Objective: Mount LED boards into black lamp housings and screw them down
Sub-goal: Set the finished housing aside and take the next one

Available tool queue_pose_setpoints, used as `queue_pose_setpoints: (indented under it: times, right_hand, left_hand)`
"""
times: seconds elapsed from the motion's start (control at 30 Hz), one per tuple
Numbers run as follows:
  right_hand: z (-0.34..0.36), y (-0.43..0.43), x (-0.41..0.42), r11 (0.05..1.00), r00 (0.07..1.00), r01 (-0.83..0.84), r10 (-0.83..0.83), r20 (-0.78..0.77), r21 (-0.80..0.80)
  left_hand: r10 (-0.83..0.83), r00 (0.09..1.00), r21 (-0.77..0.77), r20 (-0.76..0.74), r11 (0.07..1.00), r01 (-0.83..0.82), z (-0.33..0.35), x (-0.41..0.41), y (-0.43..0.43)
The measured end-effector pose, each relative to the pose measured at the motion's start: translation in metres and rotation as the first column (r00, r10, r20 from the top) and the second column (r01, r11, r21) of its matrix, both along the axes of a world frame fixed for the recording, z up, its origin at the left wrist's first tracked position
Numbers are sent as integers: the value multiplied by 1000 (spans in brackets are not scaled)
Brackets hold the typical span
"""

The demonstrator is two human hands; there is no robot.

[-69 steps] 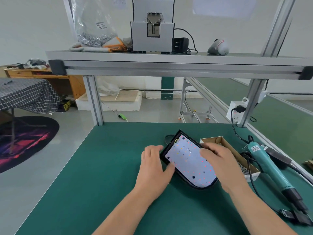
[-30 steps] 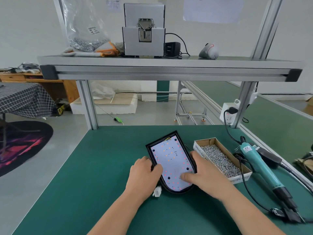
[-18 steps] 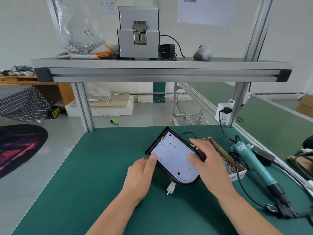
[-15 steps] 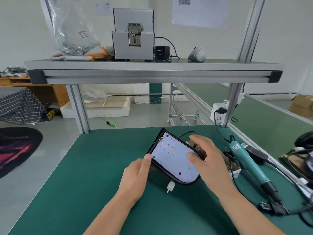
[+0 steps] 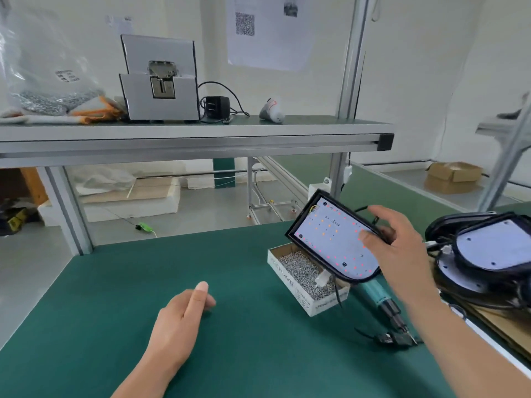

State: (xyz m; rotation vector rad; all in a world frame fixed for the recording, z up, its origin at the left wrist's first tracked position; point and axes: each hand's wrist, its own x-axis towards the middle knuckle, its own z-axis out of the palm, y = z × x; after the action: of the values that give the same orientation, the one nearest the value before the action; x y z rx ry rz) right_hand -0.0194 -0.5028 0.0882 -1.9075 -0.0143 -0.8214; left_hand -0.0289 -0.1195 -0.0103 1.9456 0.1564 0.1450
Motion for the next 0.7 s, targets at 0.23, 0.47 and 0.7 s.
queue_pose_setpoints:
  times: [0.23,0.47,0.7]
  right_hand:
    - [17,-81,-8,975,976,217,-218,3,52]
    - [29,-165,-19,883,885,461,-464,21,90]
    - [-4,-273,-5,759,764,640,-645,4,123]
  left_hand:
    - [15,999,17,45,1000,-16,-7,5,2]
    - [7,999,19,53,1000,-8,-8,7,1]
    - [9,997,32,77,999,-12,-7,7,0]
